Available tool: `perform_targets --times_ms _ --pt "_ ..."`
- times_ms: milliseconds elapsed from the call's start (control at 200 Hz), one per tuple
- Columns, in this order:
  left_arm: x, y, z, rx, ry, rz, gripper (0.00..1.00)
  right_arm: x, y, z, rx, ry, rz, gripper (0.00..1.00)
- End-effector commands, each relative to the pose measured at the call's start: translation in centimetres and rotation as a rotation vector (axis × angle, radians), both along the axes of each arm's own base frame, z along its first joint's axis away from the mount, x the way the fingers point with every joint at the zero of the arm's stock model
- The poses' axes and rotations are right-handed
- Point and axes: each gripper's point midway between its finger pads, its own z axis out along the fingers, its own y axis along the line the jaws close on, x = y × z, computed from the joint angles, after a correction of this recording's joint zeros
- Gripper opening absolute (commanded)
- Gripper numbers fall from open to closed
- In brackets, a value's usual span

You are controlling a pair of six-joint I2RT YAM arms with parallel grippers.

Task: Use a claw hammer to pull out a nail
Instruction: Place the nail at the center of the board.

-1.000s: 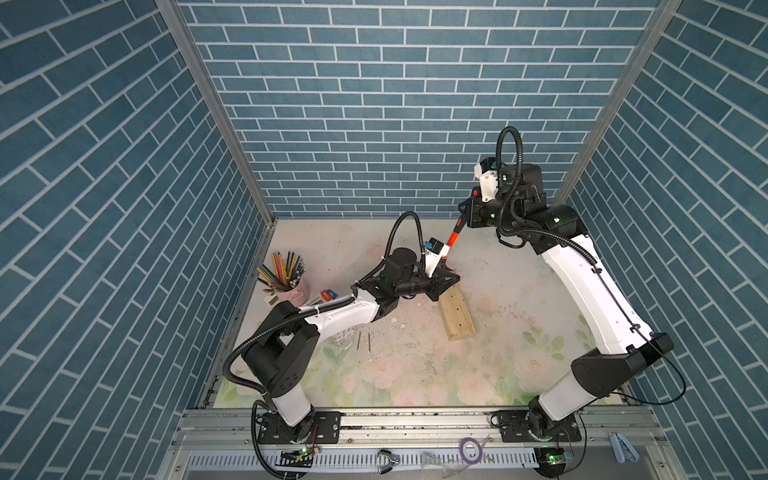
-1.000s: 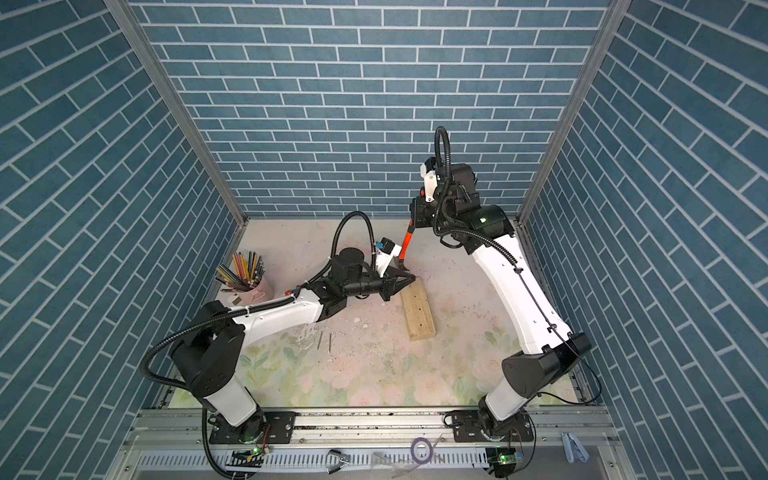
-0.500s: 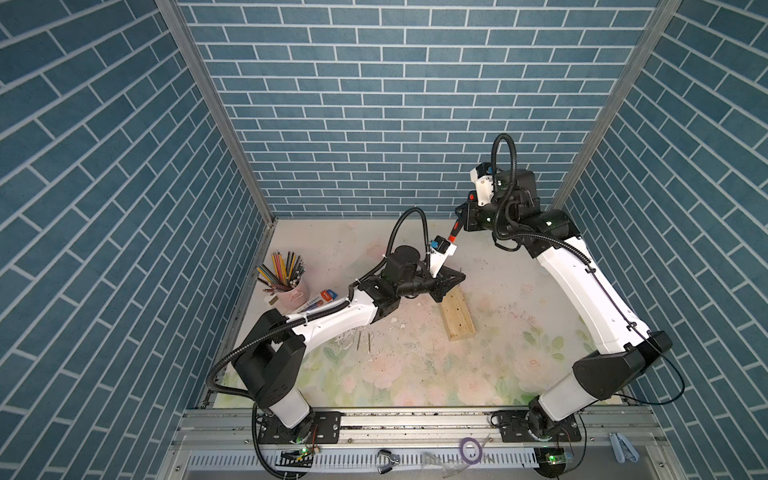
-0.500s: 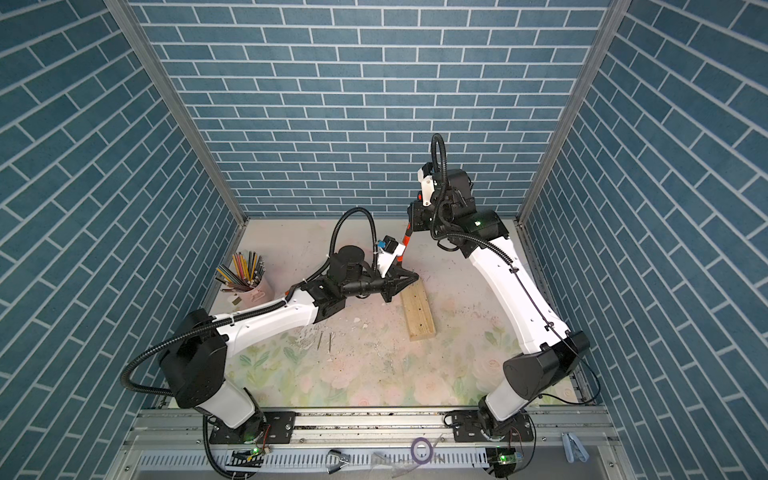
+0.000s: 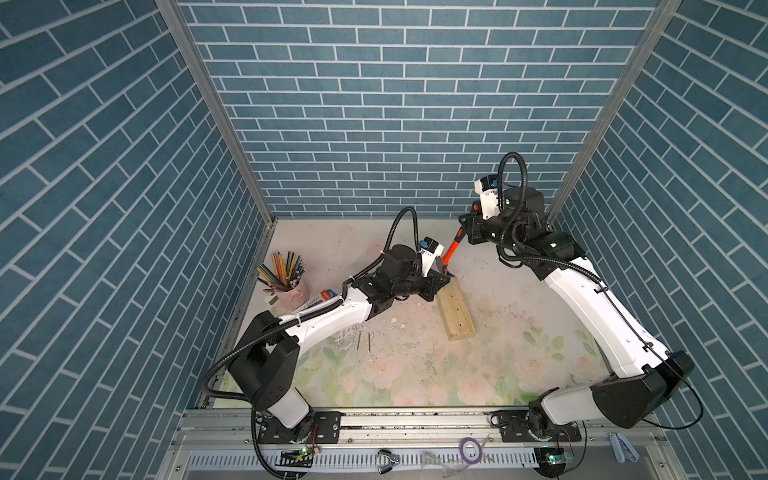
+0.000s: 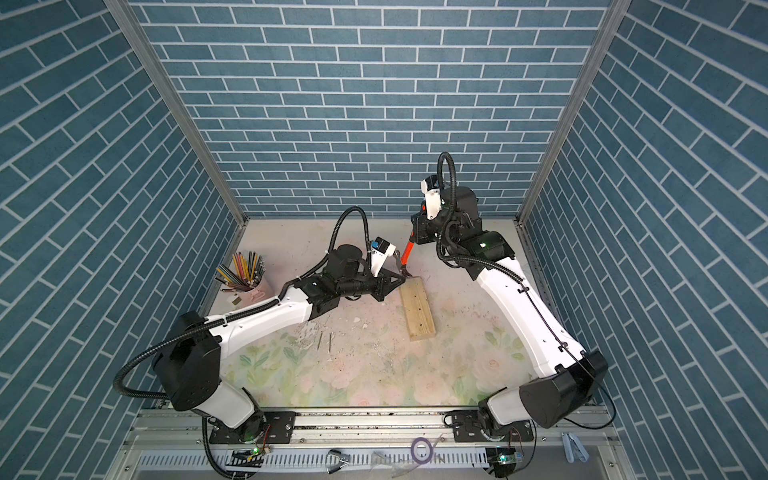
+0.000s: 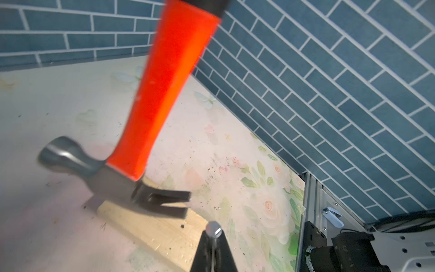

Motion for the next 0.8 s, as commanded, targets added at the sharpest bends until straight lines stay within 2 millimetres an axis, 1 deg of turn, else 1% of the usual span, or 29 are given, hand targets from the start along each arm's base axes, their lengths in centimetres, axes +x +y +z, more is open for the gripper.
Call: perform_targets --times_ms 0,70,160,255,330,520,640,795 --pt "0.2 3.1 -1.6 0.124 0.083 0.125 0.00 -0.2 0.2 5.1 0.043 -0.220 0.039 0.00" --pt "0.1 4.8 -2.9 0.212 0.124 0.180 0.00 -0.1 0.3 4.6 0.018 -0.229 0.049 0.00" --pt "-0.2 6.9 -3.8 0.302 0.156 0.243 0.00 0.0 0.4 3.8 -0.009 -0.237 0.066 0.00" --pt "-0.8 8.6 -4.6 0.361 0.201 0.291 0.00 -0.2 0.6 3.3 -0.020 -0.253 0.088 0.00" --pt "-1.3 9.9 -6.0 0.413 0.245 0.330 0.00 -0.6 0.8 3.2 -0.016 -0.273 0.108 0.00" --pt "-3.3 12.3 -10.3 0.512 0.372 0.394 0.00 -1.3 0.6 3.0 -0.012 -0.301 0.124 0.00" --pt "-4.2 13.8 -12.5 0.570 0.417 0.437 0.00 -1.4 0.6 2.9 -0.017 -0.303 0.126 0.00" --pt "-5.9 14.9 -15.2 0.622 0.485 0.439 0.00 -1.4 0.7 3.0 -0.012 -0.310 0.131 0.00"
